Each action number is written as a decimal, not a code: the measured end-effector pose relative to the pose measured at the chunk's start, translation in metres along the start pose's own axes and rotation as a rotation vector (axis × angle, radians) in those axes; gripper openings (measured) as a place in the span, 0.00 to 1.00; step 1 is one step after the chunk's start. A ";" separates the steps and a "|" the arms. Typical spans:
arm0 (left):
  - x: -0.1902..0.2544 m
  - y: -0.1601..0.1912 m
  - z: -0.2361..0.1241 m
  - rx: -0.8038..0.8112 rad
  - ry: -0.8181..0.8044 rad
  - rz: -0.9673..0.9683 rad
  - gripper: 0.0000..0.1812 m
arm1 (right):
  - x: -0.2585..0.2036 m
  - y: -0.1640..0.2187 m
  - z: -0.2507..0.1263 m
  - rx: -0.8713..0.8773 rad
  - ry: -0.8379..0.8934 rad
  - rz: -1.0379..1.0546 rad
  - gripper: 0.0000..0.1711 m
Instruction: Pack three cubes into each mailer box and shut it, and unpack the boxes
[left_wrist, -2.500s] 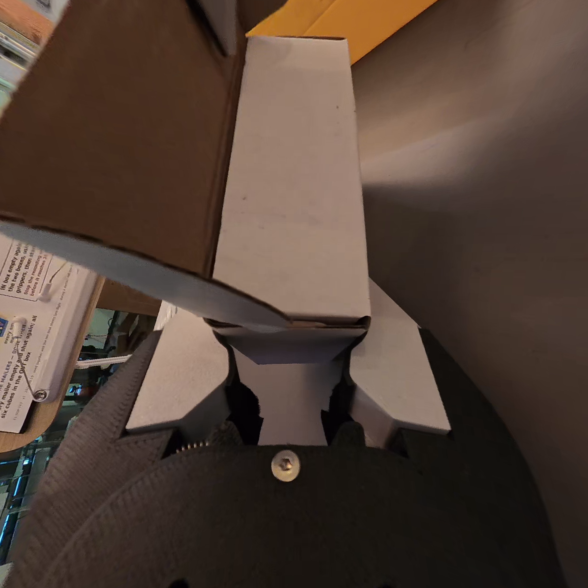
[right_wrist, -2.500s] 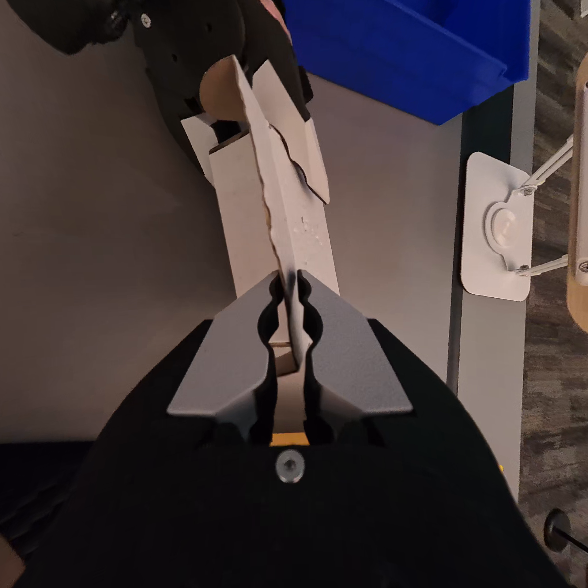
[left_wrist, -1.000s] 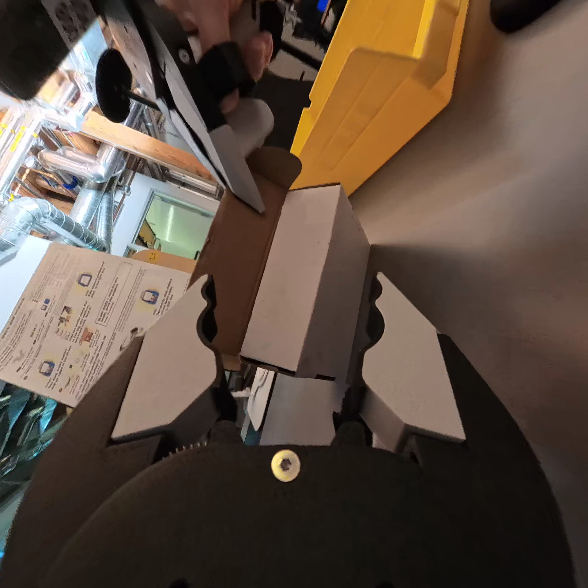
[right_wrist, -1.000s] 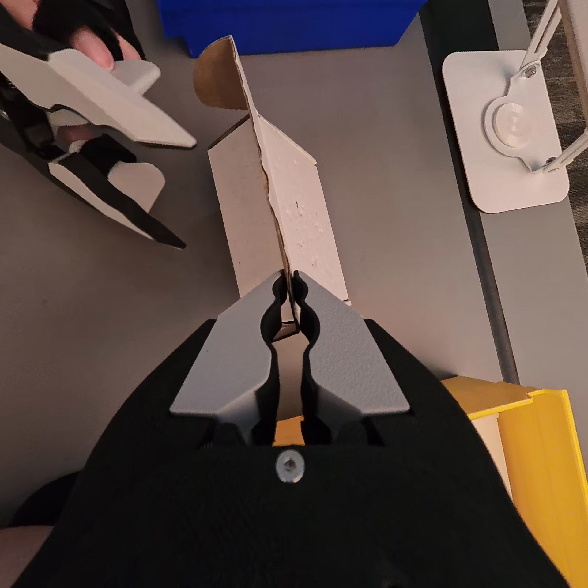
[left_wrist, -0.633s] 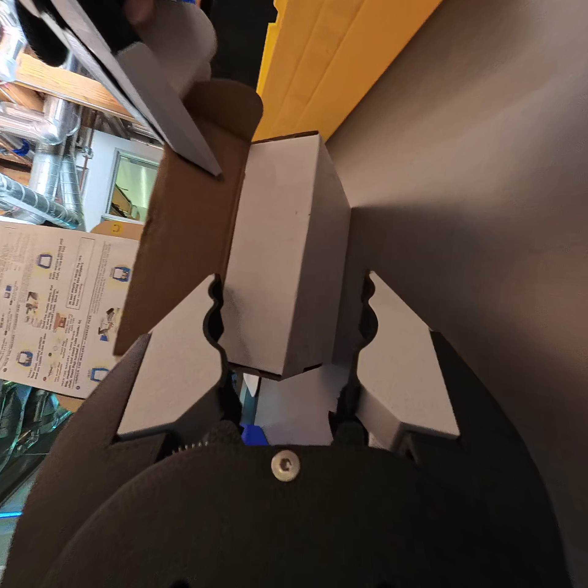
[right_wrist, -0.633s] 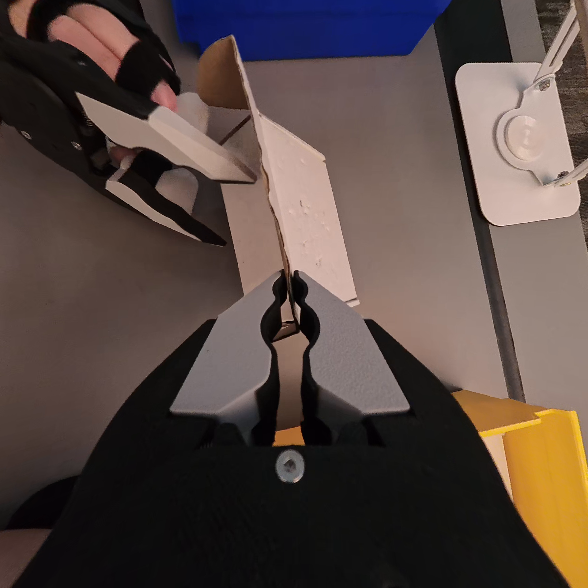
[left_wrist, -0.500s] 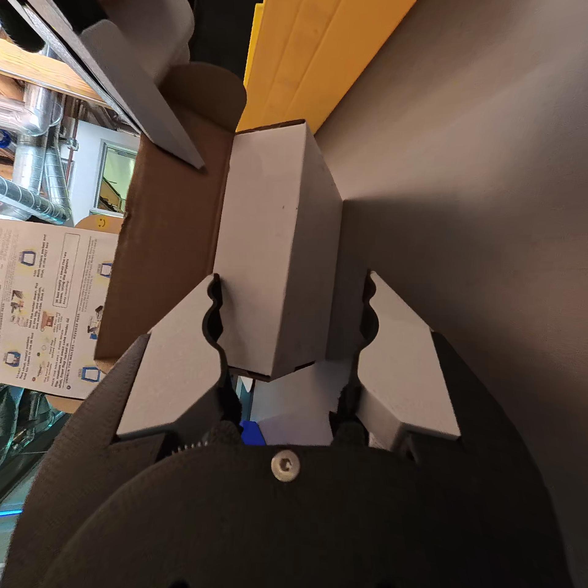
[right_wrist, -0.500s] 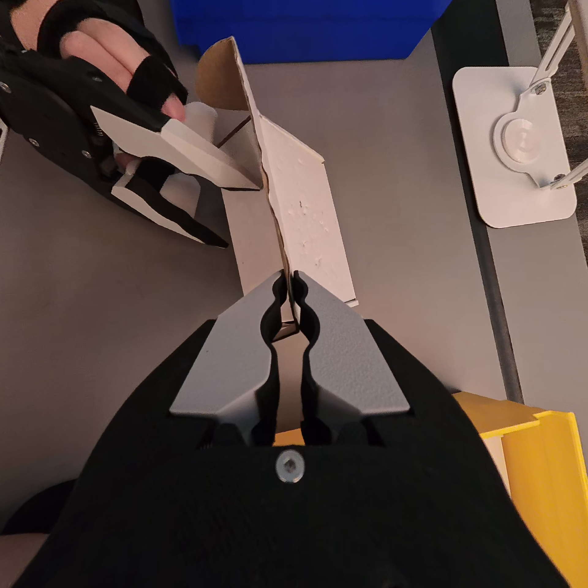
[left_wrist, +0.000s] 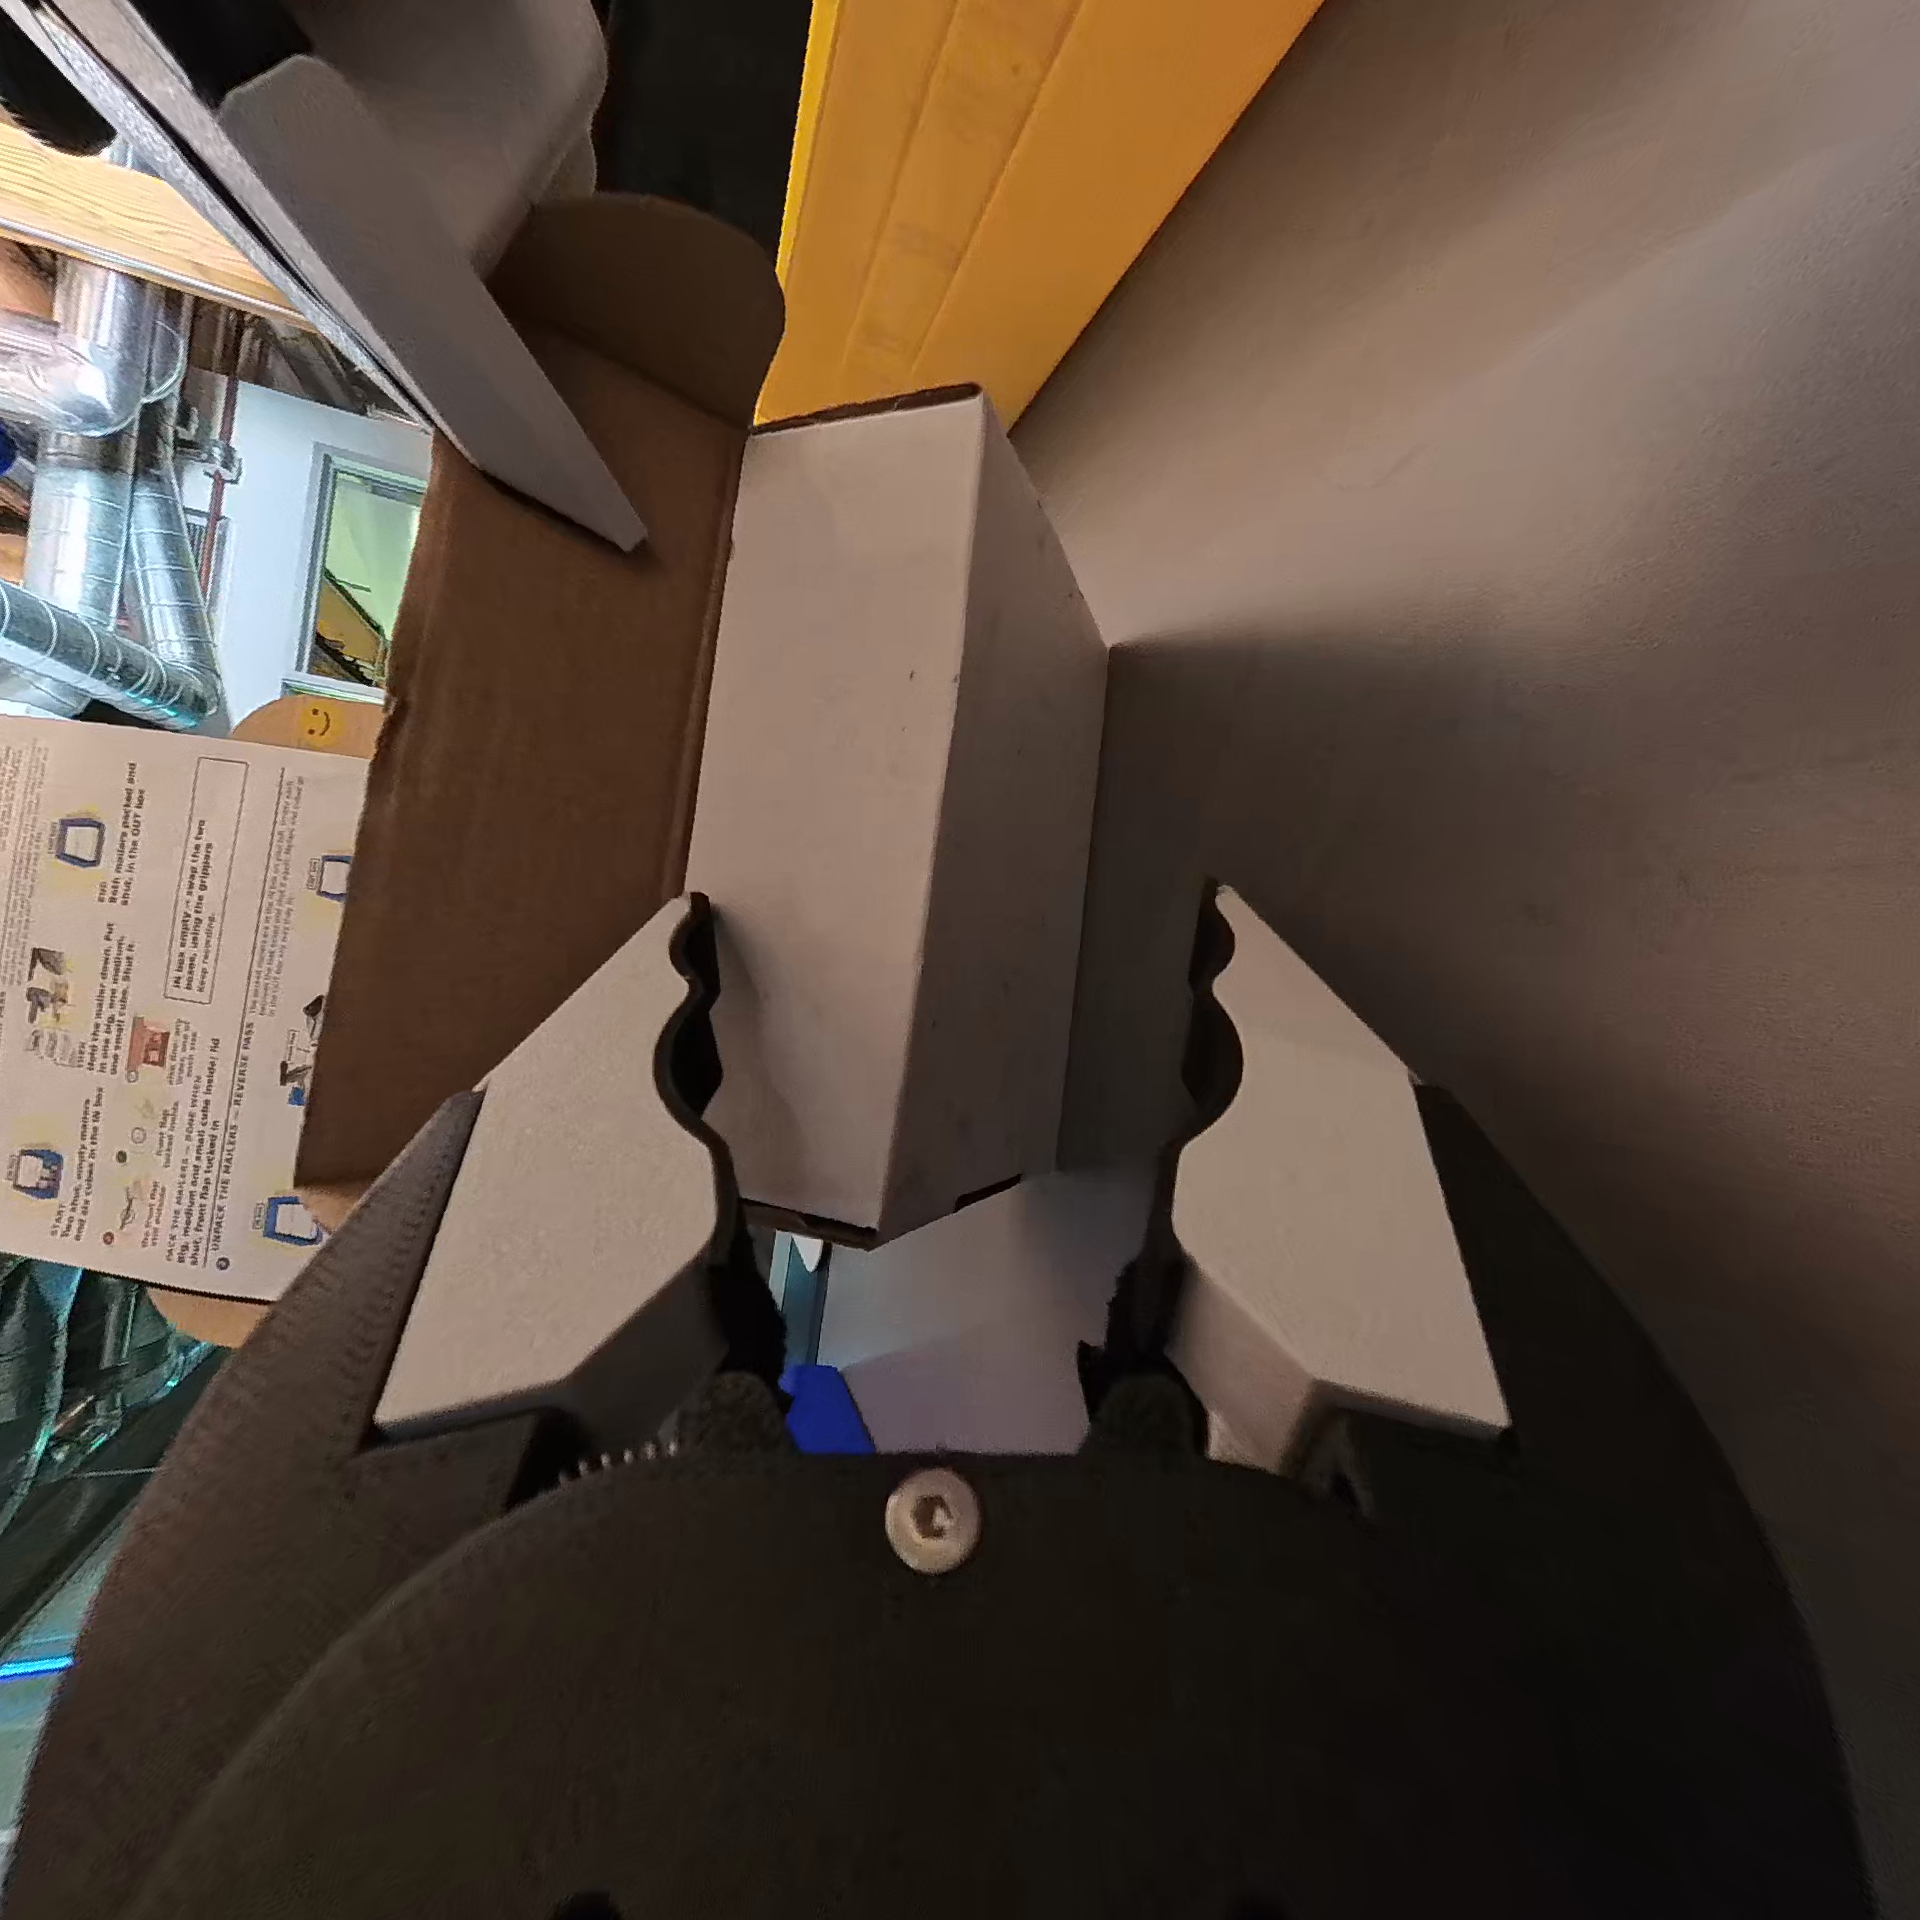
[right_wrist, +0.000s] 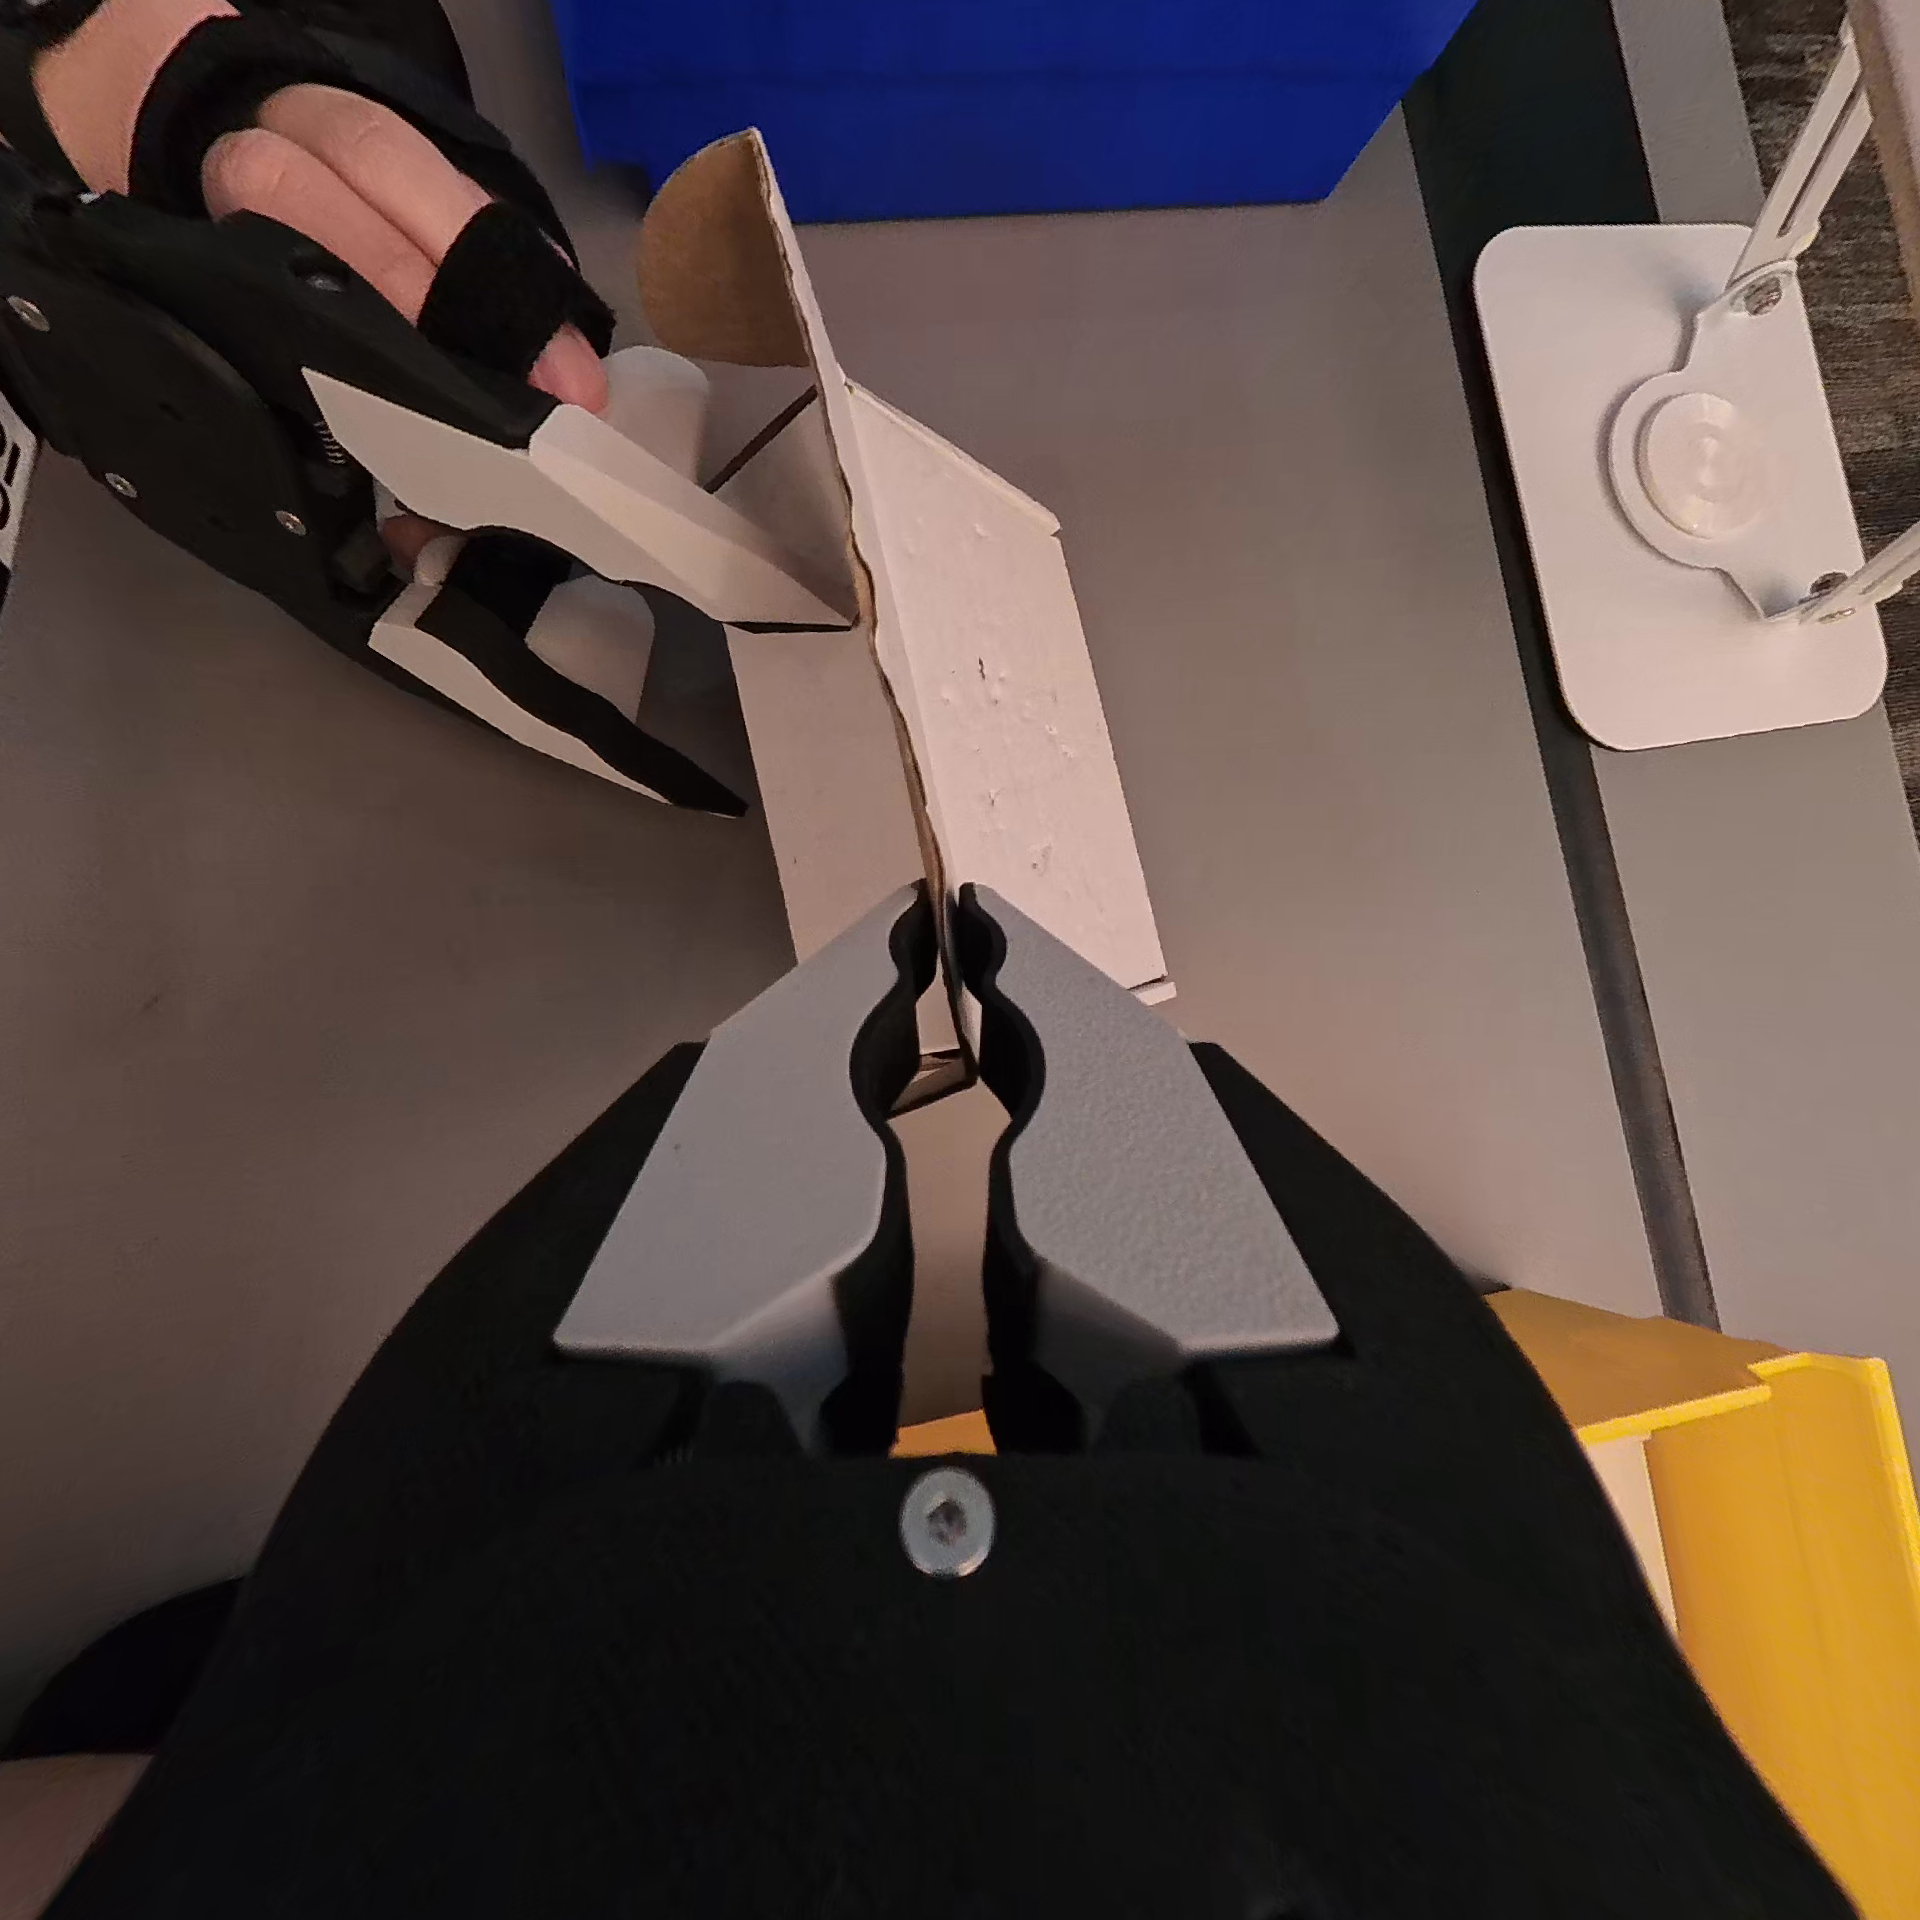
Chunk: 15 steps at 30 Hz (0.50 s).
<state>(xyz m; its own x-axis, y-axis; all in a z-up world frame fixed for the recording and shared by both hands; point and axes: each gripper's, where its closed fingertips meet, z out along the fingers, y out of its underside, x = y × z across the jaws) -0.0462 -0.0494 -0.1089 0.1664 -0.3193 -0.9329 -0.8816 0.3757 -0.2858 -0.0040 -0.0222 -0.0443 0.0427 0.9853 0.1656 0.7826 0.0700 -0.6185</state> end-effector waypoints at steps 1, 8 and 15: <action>0.001 0.000 0.000 -0.001 0.003 -0.001 0.51 | 0.000 0.000 0.000 -0.001 0.003 -0.002 0.01; 0.007 0.003 0.002 -0.013 0.046 -0.030 0.48 | 0.008 -0.003 -0.001 0.007 0.050 0.008 0.01; 0.005 -0.003 0.001 0.008 0.011 0.001 0.48 | 0.007 -0.008 -0.004 0.031 0.048 0.006 0.01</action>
<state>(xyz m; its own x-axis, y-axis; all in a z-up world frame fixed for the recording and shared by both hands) -0.0421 -0.0517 -0.1128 0.1607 -0.3282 -0.9308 -0.8781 0.3831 -0.2867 -0.0071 -0.0168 -0.0351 0.0780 0.9770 0.1983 0.7624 0.0697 -0.6433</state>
